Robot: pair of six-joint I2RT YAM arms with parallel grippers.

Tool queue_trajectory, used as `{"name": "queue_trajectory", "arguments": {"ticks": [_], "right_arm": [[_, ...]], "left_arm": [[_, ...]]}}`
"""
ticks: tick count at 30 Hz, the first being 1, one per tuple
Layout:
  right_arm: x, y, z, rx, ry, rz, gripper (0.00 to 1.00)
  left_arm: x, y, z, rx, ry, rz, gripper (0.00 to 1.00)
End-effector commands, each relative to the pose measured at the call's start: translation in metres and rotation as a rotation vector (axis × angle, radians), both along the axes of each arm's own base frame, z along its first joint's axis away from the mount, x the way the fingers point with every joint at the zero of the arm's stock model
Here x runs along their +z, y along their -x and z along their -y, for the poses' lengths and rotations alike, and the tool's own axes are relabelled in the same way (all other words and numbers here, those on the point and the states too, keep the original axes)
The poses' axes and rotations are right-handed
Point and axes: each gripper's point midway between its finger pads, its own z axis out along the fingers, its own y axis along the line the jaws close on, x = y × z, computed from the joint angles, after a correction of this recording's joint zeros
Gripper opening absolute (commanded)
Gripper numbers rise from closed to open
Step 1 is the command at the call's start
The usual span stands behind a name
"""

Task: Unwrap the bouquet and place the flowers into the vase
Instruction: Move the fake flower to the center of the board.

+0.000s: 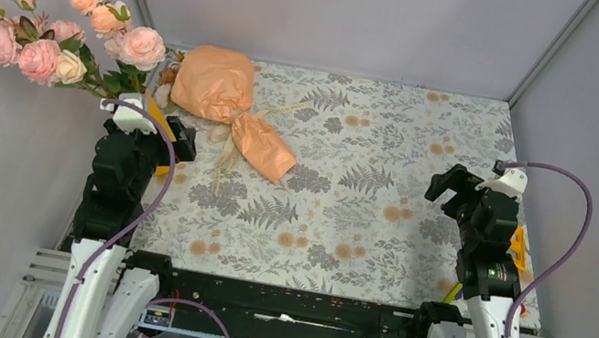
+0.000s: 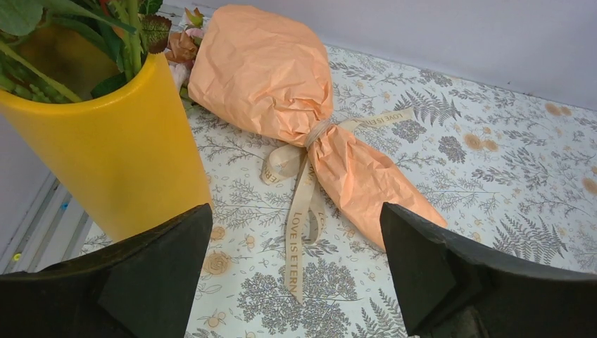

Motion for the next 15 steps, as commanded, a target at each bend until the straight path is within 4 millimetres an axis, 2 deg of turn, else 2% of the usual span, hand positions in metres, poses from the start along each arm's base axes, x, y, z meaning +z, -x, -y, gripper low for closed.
{"name": "queue_trajectory", "arguments": {"ticks": [1,6,10,15], "right_arm": [[0.015,-0.001,0.006,-0.031,0.005,0.035,1.0],[0.015,-0.001,0.006,-0.03,0.006,0.037,1.0],[0.016,-0.001,0.005,-0.024,0.004,0.04,1.0],[0.02,-0.001,-0.012,0.077,-0.009,0.046,1.0]], "left_arm": [[0.026,0.001,-0.004,0.028,0.018,0.068,0.99],[0.026,0.0,0.002,-0.006,0.02,0.062,0.99],[0.028,-0.002,-0.001,0.022,0.047,0.064,0.99],[0.023,-0.008,0.004,-0.003,0.06,0.032,0.99]]}}
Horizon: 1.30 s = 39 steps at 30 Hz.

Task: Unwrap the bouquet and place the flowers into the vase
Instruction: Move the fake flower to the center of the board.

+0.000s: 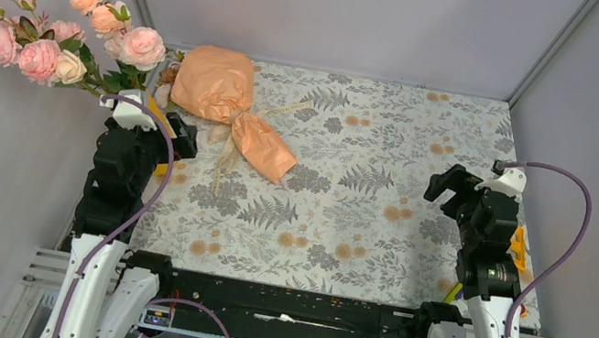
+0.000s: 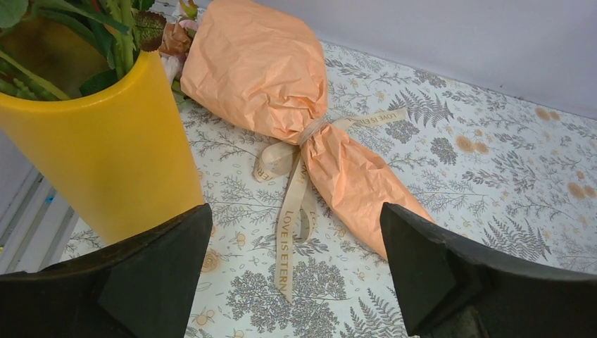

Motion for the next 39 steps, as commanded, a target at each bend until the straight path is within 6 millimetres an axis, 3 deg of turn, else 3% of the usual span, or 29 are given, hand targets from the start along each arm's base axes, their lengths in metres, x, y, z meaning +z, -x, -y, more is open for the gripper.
{"name": "queue_trajectory", "arguments": {"ticks": [1,4,11,18,24,28,32,39], "right_arm": [[0.02,-0.002,-0.02,0.121,-0.013,0.045,1.0],[0.019,-0.006,-0.048,0.28,-0.056,0.027,1.0],[-0.012,-0.026,-0.117,0.543,-0.153,-0.146,0.99],[-0.044,-0.045,-0.23,0.766,-0.235,-0.252,0.84],[-0.075,-0.07,-0.31,0.786,-0.263,-0.318,0.71],[-0.106,-0.091,-0.332,0.73,-0.228,-0.38,0.71],[-0.125,-0.104,-0.349,0.712,-0.175,-0.412,0.71],[-0.151,-0.118,-0.353,0.627,-0.152,-0.443,0.7]], "left_arm": [[0.023,-0.006,0.004,-0.025,0.009,0.046,0.99],[0.02,-0.007,0.017,-0.101,0.009,0.042,0.99],[0.016,-0.009,0.032,-0.187,0.023,0.031,0.99],[0.01,-0.008,0.037,-0.22,0.027,0.01,0.99],[0.006,-0.007,0.037,-0.231,0.007,-0.004,0.99],[0.007,-0.007,0.037,-0.23,0.008,-0.003,0.99],[0.01,-0.005,0.042,-0.259,0.01,0.007,0.99],[0.01,-0.005,0.036,-0.239,0.009,0.01,0.99]]}}
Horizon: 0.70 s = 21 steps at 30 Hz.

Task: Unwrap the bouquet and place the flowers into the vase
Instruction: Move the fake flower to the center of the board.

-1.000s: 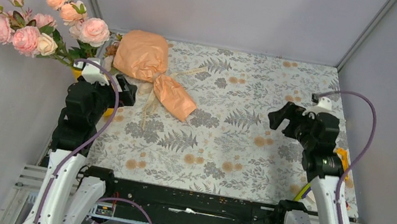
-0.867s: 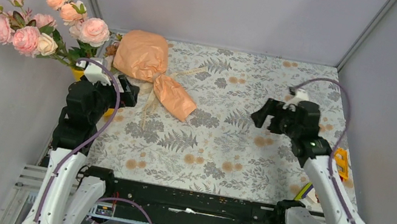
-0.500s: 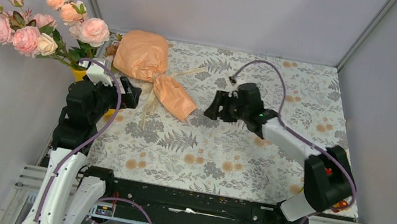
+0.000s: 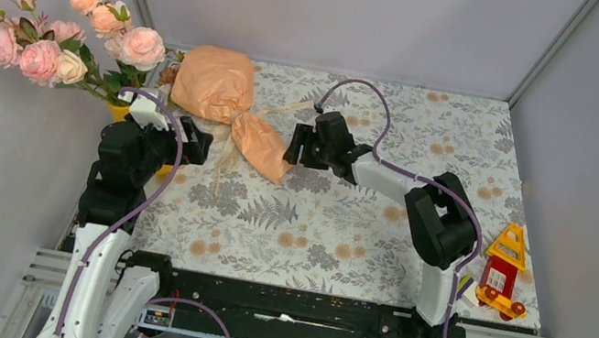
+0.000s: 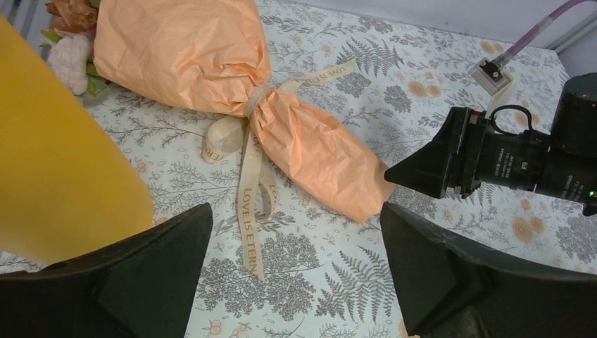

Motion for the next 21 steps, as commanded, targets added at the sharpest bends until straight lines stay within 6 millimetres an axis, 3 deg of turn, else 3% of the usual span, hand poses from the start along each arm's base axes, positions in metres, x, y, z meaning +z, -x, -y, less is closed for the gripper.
{"name": "queue_trajectory", "arguments": {"ticks": [1,12,15,20,21], "right_arm": [[0.003,-0.017,-0.006,-0.072,-0.001,0.036,0.69],[-0.002,-0.009,-0.026,0.006,-0.081,-0.007,0.47],[-0.002,-0.008,-0.027,0.01,-0.087,-0.009,0.32],[0.006,-0.008,-0.02,-0.01,-0.08,0.025,0.0],[0.008,-0.008,-0.016,-0.021,-0.072,0.037,0.0]], "left_arm": [[0.022,-0.002,-0.001,-0.011,-0.009,0.072,0.99],[0.02,-0.003,-0.001,-0.009,-0.01,0.066,0.99],[0.02,-0.003,0.0,-0.016,-0.009,0.065,0.99],[0.021,-0.001,0.002,-0.037,-0.015,0.079,0.99],[0.022,0.0,0.003,-0.043,-0.021,0.086,0.99]]}}
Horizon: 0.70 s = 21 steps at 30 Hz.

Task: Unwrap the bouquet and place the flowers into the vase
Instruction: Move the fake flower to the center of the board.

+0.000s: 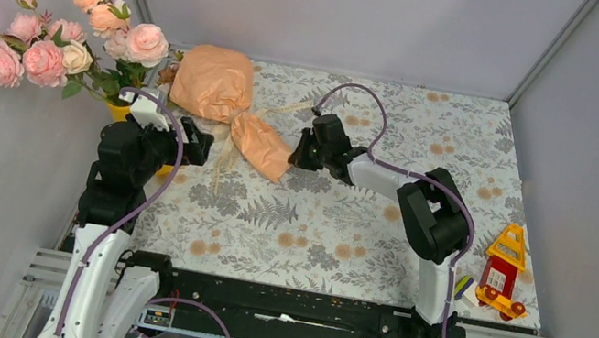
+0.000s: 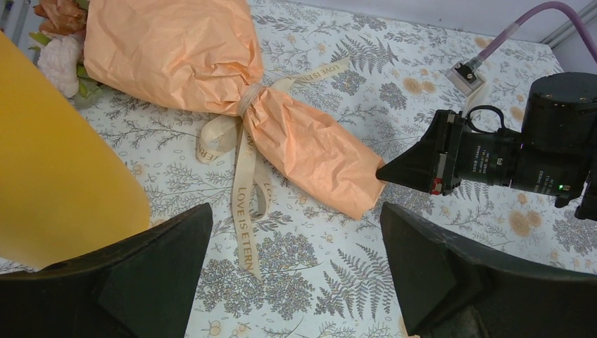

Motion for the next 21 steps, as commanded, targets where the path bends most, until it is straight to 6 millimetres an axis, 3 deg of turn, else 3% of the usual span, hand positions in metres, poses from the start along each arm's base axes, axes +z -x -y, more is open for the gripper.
{"name": "queue_trajectory", "arguments": {"ticks": [1,7,10,21], "right_arm": [[0.028,-0.004,0.002,-0.019,-0.021,0.093,0.0],[0.044,0.002,0.041,-0.102,0.043,0.172,0.0],[0.039,0.01,0.066,-0.139,0.075,0.165,0.0],[0.023,0.065,0.192,-0.354,0.282,0.13,0.0]], "left_arm": [[0.022,0.0,0.004,-0.039,-0.018,0.088,0.99],[0.029,0.006,0.013,-0.085,-0.014,0.152,0.99],[0.028,0.008,0.025,-0.134,-0.016,0.155,0.99],[0.026,0.016,0.048,-0.215,-0.051,0.162,0.99]]}}
